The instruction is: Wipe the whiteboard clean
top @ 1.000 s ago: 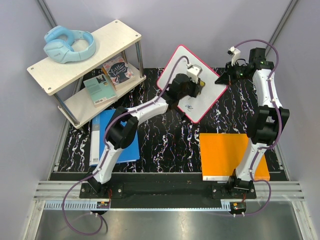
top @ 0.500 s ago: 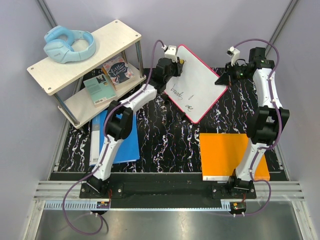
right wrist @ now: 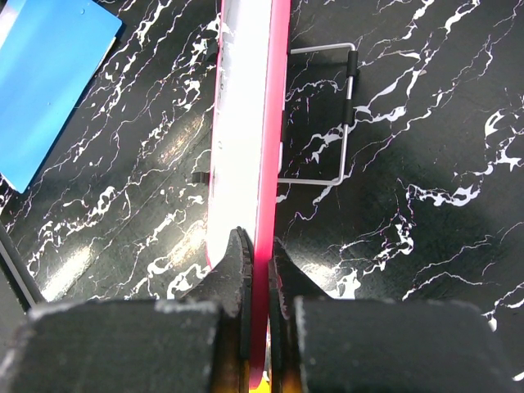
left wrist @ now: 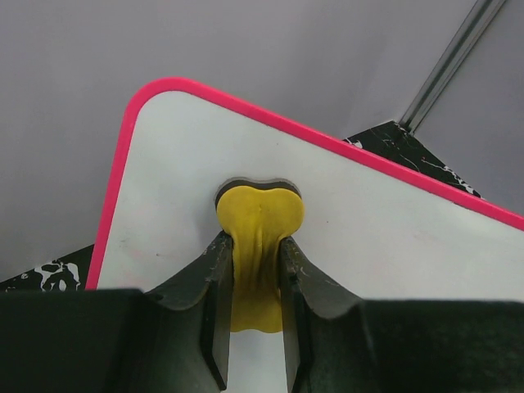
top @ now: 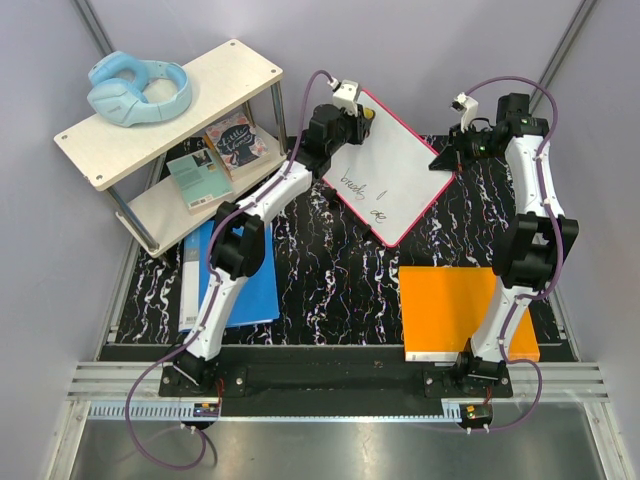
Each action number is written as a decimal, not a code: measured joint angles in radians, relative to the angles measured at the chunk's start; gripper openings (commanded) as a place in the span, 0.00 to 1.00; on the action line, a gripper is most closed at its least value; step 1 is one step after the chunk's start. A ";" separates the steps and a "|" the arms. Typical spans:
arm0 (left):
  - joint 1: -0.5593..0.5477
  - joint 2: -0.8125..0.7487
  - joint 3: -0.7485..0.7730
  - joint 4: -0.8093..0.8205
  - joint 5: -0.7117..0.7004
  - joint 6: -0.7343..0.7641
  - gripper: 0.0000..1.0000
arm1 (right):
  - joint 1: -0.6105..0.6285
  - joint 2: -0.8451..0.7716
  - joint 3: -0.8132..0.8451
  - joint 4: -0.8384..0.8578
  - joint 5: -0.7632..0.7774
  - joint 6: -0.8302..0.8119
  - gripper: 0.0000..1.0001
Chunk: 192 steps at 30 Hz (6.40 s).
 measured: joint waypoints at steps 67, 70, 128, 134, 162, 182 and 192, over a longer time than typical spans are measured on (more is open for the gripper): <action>0.072 -0.150 -0.854 0.550 -0.274 -1.198 0.00 | 0.011 -0.004 0.003 0.000 -0.003 -0.010 0.00; 0.059 -0.150 -0.868 0.554 -0.278 -1.227 0.00 | 0.011 -0.005 0.003 -0.002 0.000 -0.010 0.00; -0.082 -0.198 -0.736 0.302 -0.150 -1.268 0.00 | 0.009 -0.006 -0.003 0.016 0.053 0.021 0.00; -0.073 -0.214 -0.935 0.392 -0.173 -1.386 0.00 | 0.009 -0.006 -0.003 0.015 0.054 0.027 0.00; 0.039 -0.122 -0.698 0.299 -0.244 -1.320 0.00 | 0.010 -0.008 -0.003 0.008 0.046 0.026 0.00; -0.181 -0.181 -0.750 0.394 -0.237 -1.372 0.00 | 0.007 -0.008 -0.005 0.008 0.098 0.045 0.00; -0.279 -0.216 -0.833 0.499 -0.108 -1.400 0.00 | 0.006 -0.009 -0.007 0.002 0.017 -0.043 0.00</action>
